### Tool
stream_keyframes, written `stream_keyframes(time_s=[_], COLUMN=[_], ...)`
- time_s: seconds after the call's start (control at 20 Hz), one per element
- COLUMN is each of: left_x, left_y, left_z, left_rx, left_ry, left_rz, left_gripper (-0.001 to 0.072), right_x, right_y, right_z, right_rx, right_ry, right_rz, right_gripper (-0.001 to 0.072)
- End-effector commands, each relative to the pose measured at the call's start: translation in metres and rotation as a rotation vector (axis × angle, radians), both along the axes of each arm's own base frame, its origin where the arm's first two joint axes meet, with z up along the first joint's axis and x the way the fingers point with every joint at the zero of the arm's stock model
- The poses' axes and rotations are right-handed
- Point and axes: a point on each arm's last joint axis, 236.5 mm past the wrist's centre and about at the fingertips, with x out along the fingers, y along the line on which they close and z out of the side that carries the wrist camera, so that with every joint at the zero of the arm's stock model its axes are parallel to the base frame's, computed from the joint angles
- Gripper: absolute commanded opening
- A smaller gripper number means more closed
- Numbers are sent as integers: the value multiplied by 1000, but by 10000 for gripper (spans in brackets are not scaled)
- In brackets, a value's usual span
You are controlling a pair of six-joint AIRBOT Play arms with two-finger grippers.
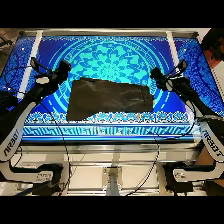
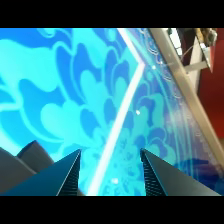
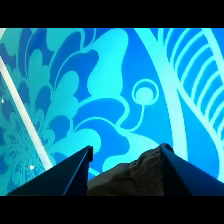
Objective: Fold the clothes and pants, and hang the long-sleeved shirts on hangers.
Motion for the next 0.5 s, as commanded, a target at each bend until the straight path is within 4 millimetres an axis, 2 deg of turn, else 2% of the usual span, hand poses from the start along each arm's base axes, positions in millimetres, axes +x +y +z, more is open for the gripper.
stream_keyframes(time_s=[0.0, 0.05, 0.1, 0.15, 0.3, 0.35, 0.45], left_x=[5, 4, 1, -2, -22, -33, -61], left_y=[-22, -31, -37, -42, -48, -53, -67], left_z=[25, 37, 52, 69, 125, 147, 189], left_rx=[18, 20, 27, 39, 263, 366, 413], left_ry=[-43, -63, -88, -119, -279, -350, -448], left_rz=[-107, -151, -184, -211, -314, -364, -437], left_gripper=[317, 205, 97, 5, 6, 5, 5], right_x=[-3, -3, -3, -4, -5, -4, -11], right_y=[-19, -21, -24, -28, -42, -43, -32], right_z=[1, 6, 15, 24, 58, 68, 71], right_rx=[-7, -52, -116, -160, -268, -266, -152], right_ry=[35, 44, 53, 65, 76, 49, 24], right_rz=[-32, 8, 64, 97, 222, 274, 406], right_gripper=[470, 350, 103, 14, 11, 10, 10])
